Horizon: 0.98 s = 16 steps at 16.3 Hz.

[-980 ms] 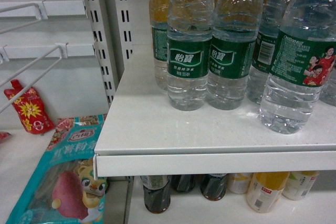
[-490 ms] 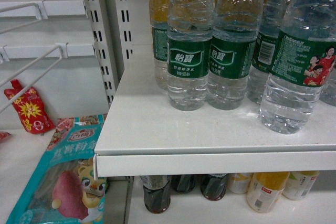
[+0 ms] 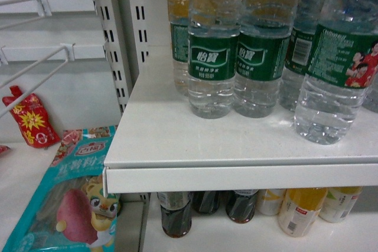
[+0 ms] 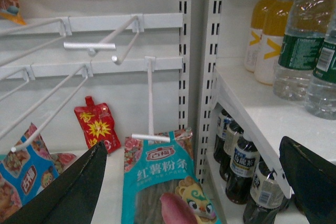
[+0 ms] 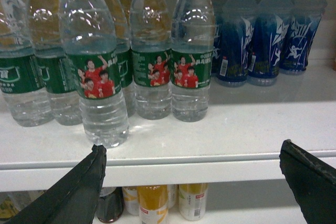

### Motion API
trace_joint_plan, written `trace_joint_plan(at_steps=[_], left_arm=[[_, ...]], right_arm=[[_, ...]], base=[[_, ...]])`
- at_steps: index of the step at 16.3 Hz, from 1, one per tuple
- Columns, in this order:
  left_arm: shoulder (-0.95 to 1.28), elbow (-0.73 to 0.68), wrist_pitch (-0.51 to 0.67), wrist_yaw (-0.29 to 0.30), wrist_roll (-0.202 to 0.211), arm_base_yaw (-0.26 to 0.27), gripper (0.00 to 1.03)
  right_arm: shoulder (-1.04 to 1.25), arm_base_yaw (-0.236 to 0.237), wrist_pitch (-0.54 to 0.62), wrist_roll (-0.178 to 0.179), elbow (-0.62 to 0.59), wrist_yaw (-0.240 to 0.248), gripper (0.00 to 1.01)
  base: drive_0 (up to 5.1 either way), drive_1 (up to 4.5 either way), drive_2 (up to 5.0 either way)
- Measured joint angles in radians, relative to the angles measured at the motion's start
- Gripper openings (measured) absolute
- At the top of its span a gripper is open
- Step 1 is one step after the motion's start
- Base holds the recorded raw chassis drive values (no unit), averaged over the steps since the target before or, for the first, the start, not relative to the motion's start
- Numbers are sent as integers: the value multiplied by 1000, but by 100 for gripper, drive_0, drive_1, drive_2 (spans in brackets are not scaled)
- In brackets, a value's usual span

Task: Move water from second to third shelf

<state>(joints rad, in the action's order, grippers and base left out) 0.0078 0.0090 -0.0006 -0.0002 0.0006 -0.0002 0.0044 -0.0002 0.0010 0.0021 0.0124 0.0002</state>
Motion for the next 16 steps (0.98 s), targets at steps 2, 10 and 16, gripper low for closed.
trace_joint_plan(at_steps=[2, 10, 16], left_arm=[[0, 0, 0, -1, 0, 0, 98], [0, 0, -3, 0, 0, 0, 98], [0, 0, -7, 0, 0, 0, 98]], right_arm=[[0, 0, -3, 0, 0, -1, 98], [0, 0, -5, -1, 0, 0, 98], [0, 0, -9, -2, 0, 0, 98]], base=[[0, 0, 0], [0, 0, 0], [0, 0, 0]])
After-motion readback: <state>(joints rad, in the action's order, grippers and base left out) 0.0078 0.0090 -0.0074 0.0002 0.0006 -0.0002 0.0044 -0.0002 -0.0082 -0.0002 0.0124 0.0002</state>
